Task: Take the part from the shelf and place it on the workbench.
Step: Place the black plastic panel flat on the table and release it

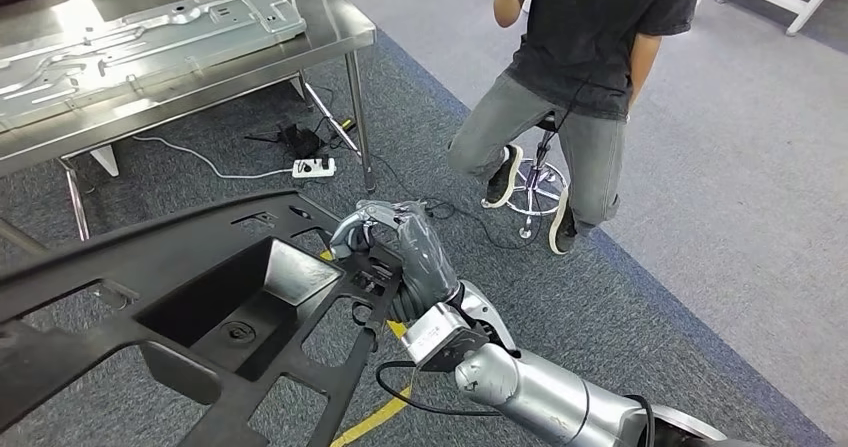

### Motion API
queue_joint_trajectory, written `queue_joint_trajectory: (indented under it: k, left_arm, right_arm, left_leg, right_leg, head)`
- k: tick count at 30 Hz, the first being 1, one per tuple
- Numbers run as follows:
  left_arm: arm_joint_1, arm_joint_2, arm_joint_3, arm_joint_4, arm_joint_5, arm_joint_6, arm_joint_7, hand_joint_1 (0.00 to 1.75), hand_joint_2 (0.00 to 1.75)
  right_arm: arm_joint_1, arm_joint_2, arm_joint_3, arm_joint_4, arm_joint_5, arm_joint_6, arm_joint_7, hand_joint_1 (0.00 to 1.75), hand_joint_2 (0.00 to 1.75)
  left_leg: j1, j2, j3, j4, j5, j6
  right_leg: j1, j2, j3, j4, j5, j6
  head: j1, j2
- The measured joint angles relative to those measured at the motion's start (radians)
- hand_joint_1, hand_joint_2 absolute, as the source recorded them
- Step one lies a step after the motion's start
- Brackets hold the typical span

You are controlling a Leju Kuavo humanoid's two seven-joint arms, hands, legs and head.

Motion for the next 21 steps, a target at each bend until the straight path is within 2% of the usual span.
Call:
queue_joint_trajectory:
  k: [1, 2, 5, 7, 8, 10, 11, 12, 13, 15, 16, 17, 18, 21]
  left_arm:
    - [0.0, 0.0, 0.0, 0.0, 0.0, 0.0, 0.0, 0.0, 1.75]
    - [-0.001, 0.0, 0.0, 0.0, 0.0, 0.0, 0.001, 0.0, 1.75]
    - [-0.002, 0.0, 0.0, 0.0, 0.001, 0.0, 0.002, 0.0, 1.75]
    - [-0.001, 0.001, 0.0, 0.0, 0.007, 0.004, 0.002, 0.0, 1.75]
    - [-0.002, 0.002, 0.0, 0.0, 0.014, 0.006, 0.001, 0.0, 1.75]
    - [-0.003, 0.002, 0.0, 0.0, 0.027, 0.009, -0.002, 0.0, 1.75]
    - [-0.003, 0.002, 0.0, 0.0, 0.031, 0.009, -0.004, 0.0, 1.75]
    - [-0.002, 0.003, 0.0, 0.0, 0.034, 0.009, -0.006, 0.0, 1.75]
    - [-0.001, 0.003, 0.0, 0.0, 0.035, 0.009, -0.007, 0.0, 1.75]
    - [0.0, 0.004, 0.0, 0.0, 0.035, 0.009, -0.007, 0.0, 1.75]
    - [-0.001, 0.004, 0.0, 0.0, 0.035, 0.008, -0.008, 0.0, 1.75]
    - [-0.002, 0.004, 0.0, 0.0, 0.035, 0.008, -0.008, 0.0, 1.75]
    - [-0.003, 0.004, 0.0, 0.0, 0.036, 0.008, -0.008, 0.0, 1.75]
    - [-0.003, 0.005, 0.0, 0.0, 0.037, 0.007, -0.008, 0.0, 1.75]
  right_arm:
    - [0.0, 0.0, 0.0, 0.0, -0.001, 0.0, 0.0, 1.75, 1.75]
    - [-0.001, 0.0, 0.0, 0.001, -0.002, 0.0, 0.0, 1.75, 1.75]
    - [-0.001, 0.0, 0.0, 0.002, -0.003, 0.0, 0.0, 1.75, 1.75]
    - [-0.002, 0.0, 0.0, 0.002, -0.004, 0.0, -0.001, 1.75, 1.75]
    - [-0.002, 0.0, 0.0, 0.002, -0.005, 0.0, -0.001, 1.75, 1.75]
    - [-0.001, 0.0, -0.001, 0.003, -0.007, 0.001, -0.002, 1.75, 1.75]
    - [0.001, 0.0, -0.001, 0.003, -0.009, 0.001, -0.003, 1.75, 1.75]
    - [0.002, -0.001, -0.001, 0.003, -0.01, 0.001, -0.003, 1.75, 1.75]
    - [0.003, -0.001, -0.001, 0.003, -0.011, 0.001, -0.004, 1.75, 1.75]
    - [0.003, -0.001, -0.001, 0.003, -0.011, 0.001, -0.004, 1.75, 1.75]
    - [0.003, -0.001, -0.001, 0.003, -0.009, 0.0, -0.004, 1.75, 1.75]
    - [0.003, -0.001, -0.001, 0.003, -0.005, 0.0, -0.004, 1.75, 1.75]
    - [0.003, -0.002, -0.001, 0.004, 0.0, -0.001, -0.003, 1.75, 1.75]
    - [0.004, -0.003, -0.001, 0.004, 0.012, -0.002, -0.001, 1.75, 1.75]
  left_leg:
    - [-0.002, 0.003, 0.026, -0.06, 0.026, 0.003]
    - [-0.004, 0.004, 0.042, -0.098, 0.036, 0.009]
    - [-0.007, 0.002, 0.054, -0.123, 0.024, 0.026]
    - [-0.004, 0.0, 0.066, -0.134, 0.023, 0.037]
    - [-0.002, 0.0, 0.074, -0.139, 0.021, 0.043]
    - [-0.002, 0.0, 0.082, -0.14, 0.014, 0.051]
    - [-0.003, -0.001, 0.086, -0.14, 0.01, 0.053]
    - [-0.003, -0.001, 0.091, -0.139, 0.005, 0.053]
    - [-0.003, -0.002, 0.098, -0.139, 0.0, 0.053]
    - [-0.003, -0.005, 0.115, -0.138, -0.013, 0.048]
    - [-0.005, -0.006, 0.12, -0.137, -0.019, 0.044]
    - [-0.006, -0.008, 0.123, -0.136, -0.024, 0.039]
    - [-0.007, -0.009, 0.123, -0.136, -0.028, 0.033]
    - [-0.007, -0.008, 0.124, -0.134, -0.036, 0.017]
  right_leg:
    - [0.002, 0.0, 0.006, 0.002, -0.007, 0.005]
    - [0.003, 0.0, 0.008, 0.002, -0.011, 0.01]
    - [0.006, 0.0, 0.009, -0.001, -0.019, 0.024]
    - [0.003, 0.001, 0.002, 0.025, -0.036, 0.033]
    - [0.002, 0.001, -0.02, 0.069, -0.056, 0.037]
    - [0.001, 0.002, -0.097, 0.203, -0.101, 0.041]
    - [0.001, 0.003, -0.137, 0.261, -0.113, 0.042]
    - [0.001, 0.003, -0.163, 0.287, -0.105, 0.043]
    - [0.0, 0.003, -0.17, 0.275, -0.077, 0.042]
    - [0.0, 0.003, -0.133, 0.157, 0.011, 0.037]
    - [0.001, 0.004, -0.107, 0.093, 0.041, 0.034]
    - [0.004, 0.004, -0.088, 0.049, 0.055, 0.03]
    - [0.006, 0.005, -0.079, 0.027, 0.055, 0.027]
    - [0.005, 0.007, -0.072, 0.015, 0.048, 0.014]
  head:
    - [-0.004, 0.0]
    - [-0.007, -0.001]
    - [-0.012, -0.002]
    - [-0.012, -0.002]
    - [-0.011, -0.002]
    - [-0.012, -0.003]
    - [-0.012, -0.003]
    - [-0.013, -0.003]
    - [-0.013, -0.003]
    - [-0.013, -0.003]
    - [-0.015, -0.003]
    - [-0.016, -0.003]
    - [-0.018, -0.003]
    - [-0.022, -0.003]
